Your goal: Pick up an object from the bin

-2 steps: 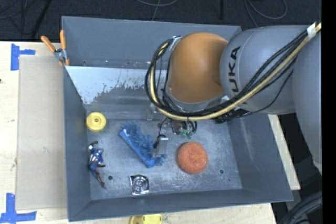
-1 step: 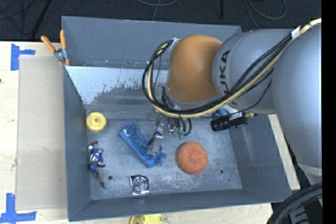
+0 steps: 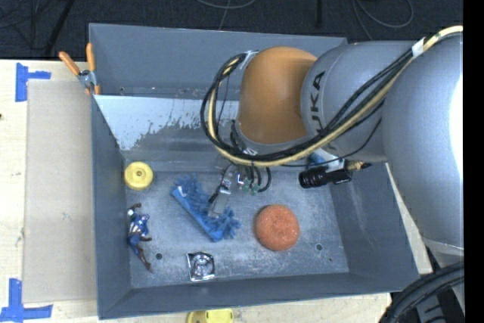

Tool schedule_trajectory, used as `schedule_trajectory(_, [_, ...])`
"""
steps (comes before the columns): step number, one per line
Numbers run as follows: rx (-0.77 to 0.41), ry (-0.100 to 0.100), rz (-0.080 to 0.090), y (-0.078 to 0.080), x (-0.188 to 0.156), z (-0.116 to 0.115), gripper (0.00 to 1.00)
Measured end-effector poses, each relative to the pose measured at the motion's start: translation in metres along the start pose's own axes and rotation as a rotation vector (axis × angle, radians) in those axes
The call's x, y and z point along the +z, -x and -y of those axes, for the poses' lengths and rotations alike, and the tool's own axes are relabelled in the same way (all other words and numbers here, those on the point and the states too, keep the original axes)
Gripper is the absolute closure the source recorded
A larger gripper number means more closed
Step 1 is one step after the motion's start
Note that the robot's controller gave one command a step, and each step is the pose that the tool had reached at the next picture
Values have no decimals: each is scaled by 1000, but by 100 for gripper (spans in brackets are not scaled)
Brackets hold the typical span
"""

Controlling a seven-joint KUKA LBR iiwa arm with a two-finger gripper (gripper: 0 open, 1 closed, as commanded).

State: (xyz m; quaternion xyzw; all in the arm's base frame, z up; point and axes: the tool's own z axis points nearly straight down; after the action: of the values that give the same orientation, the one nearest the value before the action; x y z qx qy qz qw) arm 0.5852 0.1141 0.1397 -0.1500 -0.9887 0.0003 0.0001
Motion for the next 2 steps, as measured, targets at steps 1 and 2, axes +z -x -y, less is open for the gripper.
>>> schedule_trajectory(1, [182,1,0,-5,52,3,0])
schedule_trajectory(2, [107,1,0,-1,70,-8,100])
